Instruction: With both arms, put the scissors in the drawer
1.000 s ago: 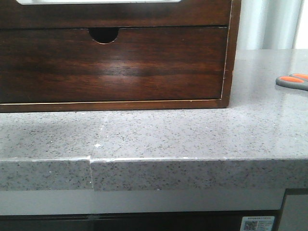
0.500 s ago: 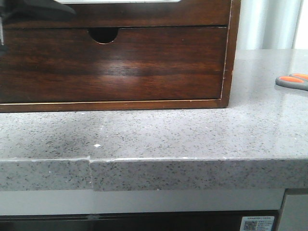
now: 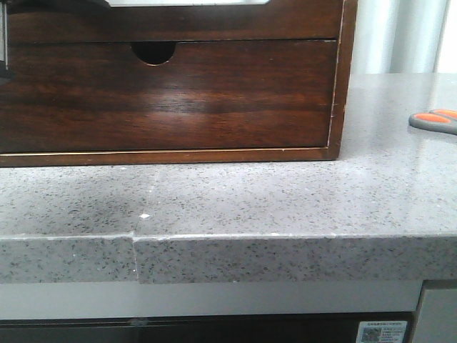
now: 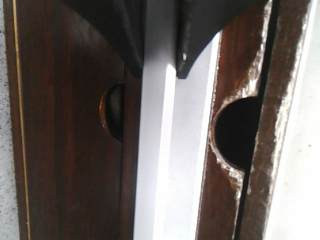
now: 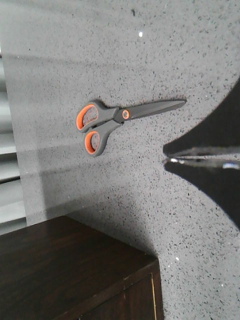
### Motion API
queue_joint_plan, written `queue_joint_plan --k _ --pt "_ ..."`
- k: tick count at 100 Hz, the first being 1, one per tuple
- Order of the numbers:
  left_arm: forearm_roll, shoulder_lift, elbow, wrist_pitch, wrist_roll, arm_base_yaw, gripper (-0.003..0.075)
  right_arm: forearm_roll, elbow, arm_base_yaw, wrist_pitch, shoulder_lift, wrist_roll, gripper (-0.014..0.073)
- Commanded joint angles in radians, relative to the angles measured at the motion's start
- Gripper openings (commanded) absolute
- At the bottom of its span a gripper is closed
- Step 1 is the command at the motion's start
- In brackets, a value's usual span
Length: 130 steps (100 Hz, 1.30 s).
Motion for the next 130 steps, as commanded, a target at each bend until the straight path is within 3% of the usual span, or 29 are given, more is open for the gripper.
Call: queue_joint_plan --k 1,55,130 --pt "-0.017 -0.025 -0.024 -0.023 -0.022 -0.013 -0.0022 0.007 -0.034 0.002 -0.078 0.019 -0.002 -0.0061" --pt "-0.026 -0.178 0.064 -0.014 -0.022 -0.178 -0.0022 0.007 -0.034 0.002 -0.078 0.019 -0.002 -0.0061" --pt "-0.030 -0.372 0.216 -0.020 -0.022 -0.291 -0.0022 0.007 -0.034 0.002 -0.078 0.019 -0.002 -0.0061"
